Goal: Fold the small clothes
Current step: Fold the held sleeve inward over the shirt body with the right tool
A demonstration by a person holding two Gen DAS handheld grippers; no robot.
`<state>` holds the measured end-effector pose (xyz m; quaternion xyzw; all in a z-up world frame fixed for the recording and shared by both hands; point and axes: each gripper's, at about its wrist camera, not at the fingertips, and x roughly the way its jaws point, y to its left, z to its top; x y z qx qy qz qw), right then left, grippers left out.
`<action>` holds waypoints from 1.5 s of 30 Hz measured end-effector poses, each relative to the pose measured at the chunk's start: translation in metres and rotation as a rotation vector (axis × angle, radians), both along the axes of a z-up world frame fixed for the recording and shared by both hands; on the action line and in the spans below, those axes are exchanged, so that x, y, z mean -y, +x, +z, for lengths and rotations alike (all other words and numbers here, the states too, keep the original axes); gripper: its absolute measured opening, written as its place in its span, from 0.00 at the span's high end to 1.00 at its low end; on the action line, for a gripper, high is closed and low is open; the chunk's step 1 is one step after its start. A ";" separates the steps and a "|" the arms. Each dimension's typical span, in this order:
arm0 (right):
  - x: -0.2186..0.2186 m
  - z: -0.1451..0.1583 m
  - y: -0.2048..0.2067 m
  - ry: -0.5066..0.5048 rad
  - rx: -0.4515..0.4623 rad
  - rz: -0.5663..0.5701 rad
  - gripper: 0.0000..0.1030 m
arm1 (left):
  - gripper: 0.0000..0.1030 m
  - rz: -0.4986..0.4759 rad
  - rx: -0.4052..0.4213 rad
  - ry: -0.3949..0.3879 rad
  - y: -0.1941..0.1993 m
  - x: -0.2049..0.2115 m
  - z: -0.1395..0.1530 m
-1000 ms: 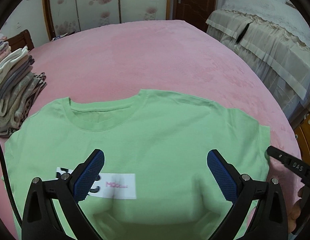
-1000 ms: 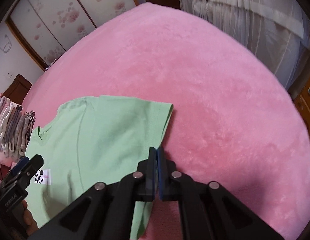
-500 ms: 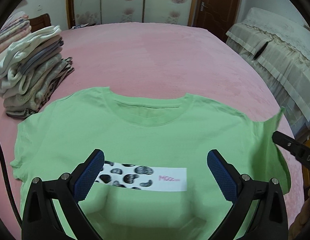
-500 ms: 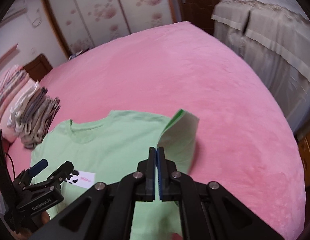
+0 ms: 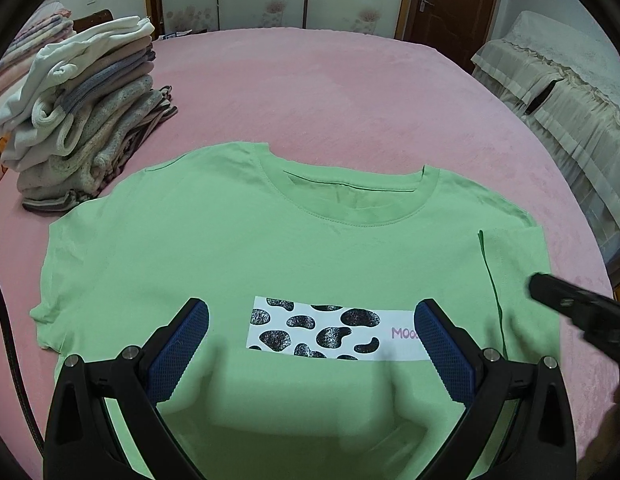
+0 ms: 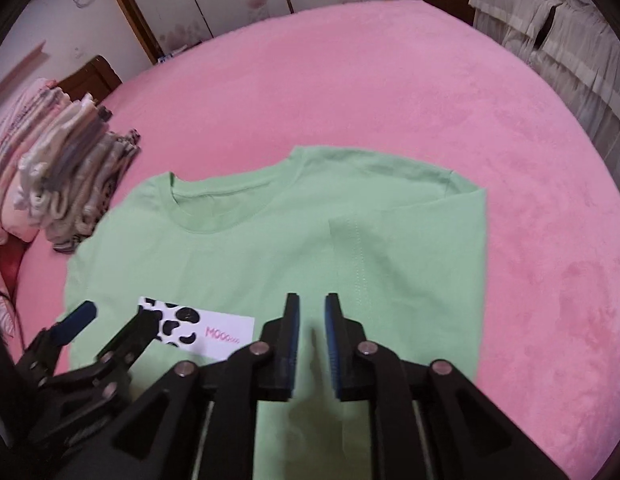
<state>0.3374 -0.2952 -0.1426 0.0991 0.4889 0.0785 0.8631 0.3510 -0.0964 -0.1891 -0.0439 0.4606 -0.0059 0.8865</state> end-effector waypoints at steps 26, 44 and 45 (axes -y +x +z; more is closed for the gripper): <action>0.072 -0.027 -0.084 -0.027 -0.003 -0.119 0.69 | 0.01 -0.371 -0.072 0.064 0.053 0.151 -0.007; 0.084 -0.054 -0.093 0.059 -0.018 -0.102 0.63 | 0.72 -0.331 -0.175 -0.104 0.113 0.130 -0.044; 0.084 -0.055 -0.093 0.056 -0.016 -0.102 0.63 | 0.93 -0.358 -0.171 -0.091 0.112 0.134 -0.044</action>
